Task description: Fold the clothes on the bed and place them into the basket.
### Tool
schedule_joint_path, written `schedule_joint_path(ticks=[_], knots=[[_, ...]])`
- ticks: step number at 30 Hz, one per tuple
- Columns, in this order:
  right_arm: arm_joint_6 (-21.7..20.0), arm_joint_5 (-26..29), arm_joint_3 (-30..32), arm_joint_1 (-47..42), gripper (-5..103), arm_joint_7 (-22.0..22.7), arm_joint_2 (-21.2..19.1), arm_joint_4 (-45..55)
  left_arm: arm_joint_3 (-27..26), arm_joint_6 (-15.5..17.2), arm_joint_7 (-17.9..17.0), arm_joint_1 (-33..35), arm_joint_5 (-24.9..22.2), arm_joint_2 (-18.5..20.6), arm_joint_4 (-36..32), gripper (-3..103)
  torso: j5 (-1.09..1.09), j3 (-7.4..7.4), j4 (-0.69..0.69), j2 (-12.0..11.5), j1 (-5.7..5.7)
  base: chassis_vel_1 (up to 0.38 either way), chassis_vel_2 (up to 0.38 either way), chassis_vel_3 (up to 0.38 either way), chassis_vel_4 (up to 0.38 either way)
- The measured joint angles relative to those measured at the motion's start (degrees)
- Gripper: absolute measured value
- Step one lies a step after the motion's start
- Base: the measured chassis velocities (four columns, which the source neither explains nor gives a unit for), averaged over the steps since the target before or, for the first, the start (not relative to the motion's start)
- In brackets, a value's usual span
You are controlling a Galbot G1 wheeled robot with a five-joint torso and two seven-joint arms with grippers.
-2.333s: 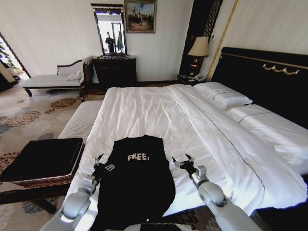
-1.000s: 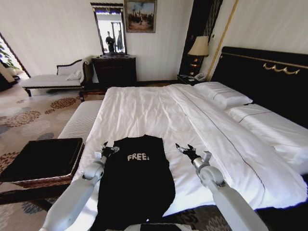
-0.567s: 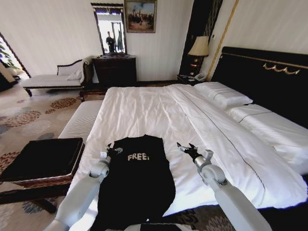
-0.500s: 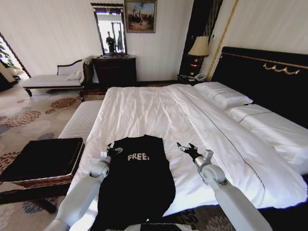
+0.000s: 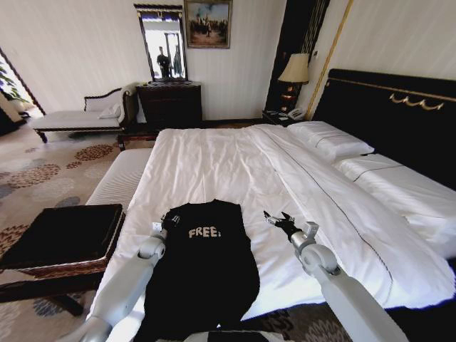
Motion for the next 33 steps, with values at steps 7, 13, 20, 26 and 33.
schedule_joint_path(ticks=[7,13,20,26,33], knots=[[-0.15,-0.20,-0.32,0.21,100,0.10,0.03,-0.09,-0.54,0.00,-0.07,-0.24,-0.61,0.65,0.05,8,0.00,0.00,0.00,0.00,0.00,0.000,0.000,0.000,0.000],[-0.18,-0.34,-1.29,1.49,100,0.09,-0.06,-1.23,-1.36,0.00,-0.07,0.20,-1.22,1.32,-0.45,2,0.00,0.00,0.00,0.00,0.00,0.000,0.000,0.000,0.000],[-6.62,11.82,-7.25,10.75,100,-1.37,0.64,-8.29,-2.31,-0.01,0.27,0.23,-2.43,1.56,-0.37,2,0.01,0.00,0.00,0.00,0.00,0.000,0.000,0.000,0.000],[-6.46,13.77,-14.67,21.31,100,-5.35,2.66,-20.11,-2.57,0.35,0.73,1.16,-3.09,1.59,-1.61,2,0.01,0.00,0.00,-0.01,0.01,0.000,0.000,0.000,0.000],[-4.07,13.18,-19.50,28.79,100,-8.93,7.05,-26.80,-2.83,1.45,0.56,2.14,-4.50,1.57,-3.60,2,-0.02,0.00,0.02,-0.01,0.01,0.000,0.000,0.000,0.000]])
